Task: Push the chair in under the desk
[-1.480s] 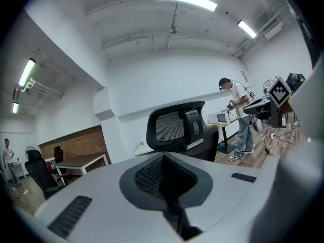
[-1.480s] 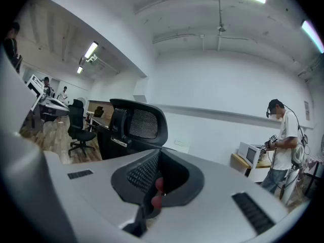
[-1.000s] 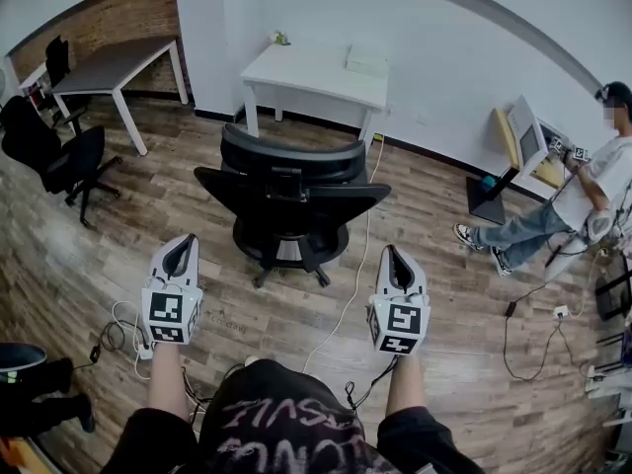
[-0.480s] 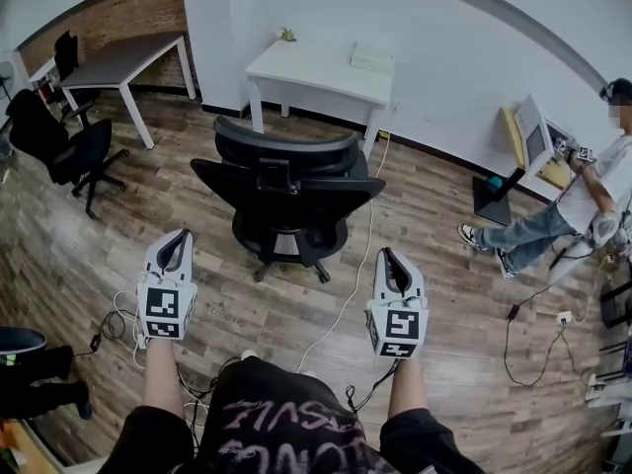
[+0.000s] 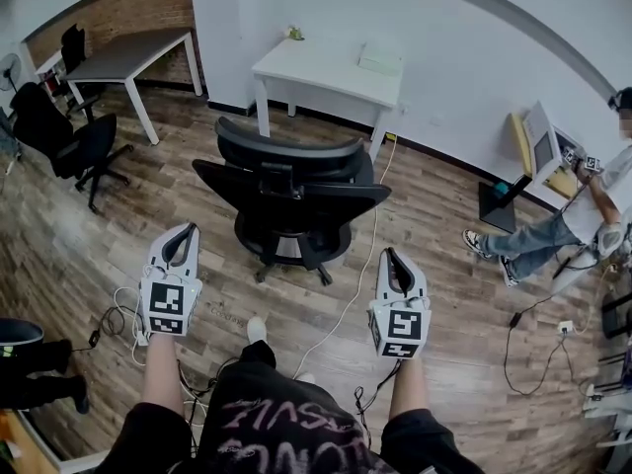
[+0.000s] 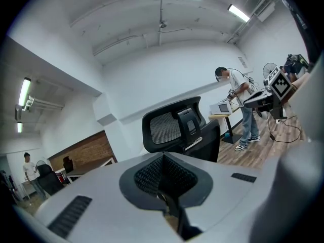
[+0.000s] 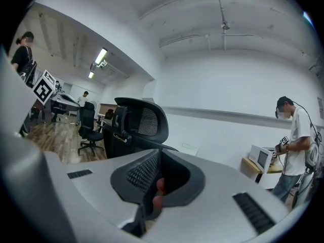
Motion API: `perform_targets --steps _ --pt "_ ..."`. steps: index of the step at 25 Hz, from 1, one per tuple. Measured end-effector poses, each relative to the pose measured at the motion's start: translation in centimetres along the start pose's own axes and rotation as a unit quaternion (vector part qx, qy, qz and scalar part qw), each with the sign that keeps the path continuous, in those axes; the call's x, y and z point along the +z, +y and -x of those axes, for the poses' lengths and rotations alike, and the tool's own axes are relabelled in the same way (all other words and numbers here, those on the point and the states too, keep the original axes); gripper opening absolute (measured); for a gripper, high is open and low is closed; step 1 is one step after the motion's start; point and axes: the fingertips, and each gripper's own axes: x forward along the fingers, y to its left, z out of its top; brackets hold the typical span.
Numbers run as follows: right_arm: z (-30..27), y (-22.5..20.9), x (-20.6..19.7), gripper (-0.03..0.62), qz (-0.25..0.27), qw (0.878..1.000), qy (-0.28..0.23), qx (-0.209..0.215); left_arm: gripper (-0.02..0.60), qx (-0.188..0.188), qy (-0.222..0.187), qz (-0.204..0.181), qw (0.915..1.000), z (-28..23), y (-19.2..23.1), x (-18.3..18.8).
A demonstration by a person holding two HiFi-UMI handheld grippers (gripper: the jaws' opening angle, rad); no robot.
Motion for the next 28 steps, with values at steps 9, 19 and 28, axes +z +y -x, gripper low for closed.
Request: perform_targets --steps 9,19,28 --pt "-5.6 0.7 0.1 0.029 0.0 1.0 0.011 -0.005 0.015 -0.015 0.013 0.002 0.9998 -5.3 3.3 -1.9" --pt "-11.6 0.6 0.5 0.029 0.011 0.999 0.028 -0.027 0.016 -0.049 0.009 -0.017 0.9986 -12.6 6.5 -3.1" --pt "-15.0 2.3 0.4 0.037 0.044 0.997 0.064 -0.022 0.018 -0.125 0.038 -0.121 0.984 -17.1 7.6 -5.2"
